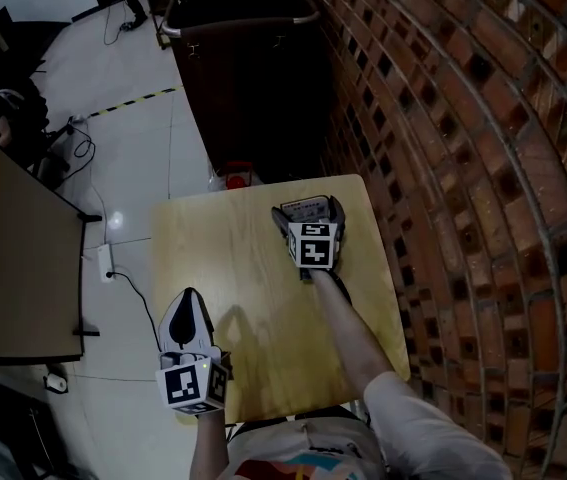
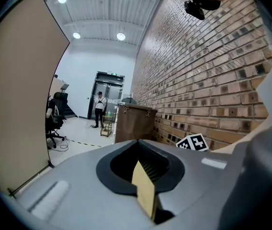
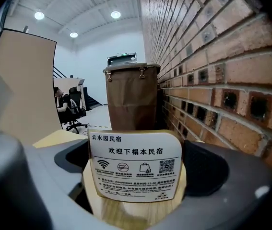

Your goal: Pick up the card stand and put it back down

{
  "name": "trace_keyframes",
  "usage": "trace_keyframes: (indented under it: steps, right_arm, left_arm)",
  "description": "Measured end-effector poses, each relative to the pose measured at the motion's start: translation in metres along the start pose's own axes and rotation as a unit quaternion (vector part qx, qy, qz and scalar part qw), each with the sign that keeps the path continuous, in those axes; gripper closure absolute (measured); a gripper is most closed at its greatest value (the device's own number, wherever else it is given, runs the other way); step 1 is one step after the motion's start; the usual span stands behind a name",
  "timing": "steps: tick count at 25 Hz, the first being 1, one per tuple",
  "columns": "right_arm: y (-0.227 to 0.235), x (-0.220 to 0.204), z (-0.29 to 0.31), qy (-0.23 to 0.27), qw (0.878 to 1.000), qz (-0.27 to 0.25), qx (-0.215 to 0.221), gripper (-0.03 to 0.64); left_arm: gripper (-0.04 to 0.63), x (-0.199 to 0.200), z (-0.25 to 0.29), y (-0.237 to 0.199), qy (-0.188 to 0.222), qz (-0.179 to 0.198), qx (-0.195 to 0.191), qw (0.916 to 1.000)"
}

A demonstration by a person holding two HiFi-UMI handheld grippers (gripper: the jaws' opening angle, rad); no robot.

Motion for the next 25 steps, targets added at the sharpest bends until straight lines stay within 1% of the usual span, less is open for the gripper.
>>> trace_keyframes:
  steps: [5,8,10,12,14,17,20,23,25]
  right_arm:
    - [0.001,-0.001,-0.001,0.004,1.000,-0.004,-0.001,0.041]
    - [0.000,0.001,-0.008,0.005,1.000,-0.009,-0.006,0.041]
    - [-0.003,0.009,-0.018,0.022,1.000,-0.017,-0.008,0.041]
    - [-0.009,0.022,-0.033,0.049,0.998,-0.028,-0.006,0.041]
    - [-0.021,0.040,-0.057,0.083,0.996,-0.041,0.000,0.041]
    - [-0.045,0.066,-0.112,0.132,0.989,-0.067,0.012,0.041]
    - [-0.068,0.085,-0.168,0.168,0.982,-0.084,0.028,0.041]
    - [-0.092,0.088,-0.214,0.193,0.975,-0.100,0.045,0.041]
    - [-0.104,0.083,-0.242,0.210,0.973,-0.088,0.049,0.041]
  left_arm:
    - [0.591,0.002,-0.001,0.001,0.002,-0.003,0.004,1.0000]
    - [0.591,0.006,-0.003,-0.004,0.016,-0.010,0.014,0.9997]
    - [0.591,0.008,-0.006,-0.005,0.019,-0.005,0.008,0.9998]
    - [0.591,0.013,-0.009,-0.003,0.023,-0.003,0.004,0.9997]
    - [0.591,0.019,-0.014,-0.001,0.033,-0.002,0.001,0.9995]
    - [0.591,0.031,-0.022,0.004,0.054,-0.002,-0.001,0.9985]
    - [0.591,0.041,-0.031,0.011,0.076,0.008,-0.012,0.9970]
    - [0.591,0.044,-0.039,0.021,0.083,0.028,-0.021,0.9959]
    - [0.591,0.043,-0.047,0.027,0.084,0.035,-0.025,0.9955]
Point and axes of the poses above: the fingertips, and each gripper's own axes: z forward along the fingers, y to its right, x out of its top, the point moved 7 cm from there along -z, backward along the fingers, and after that the axes turned 11 degrees about x, right-handed, at the moved point
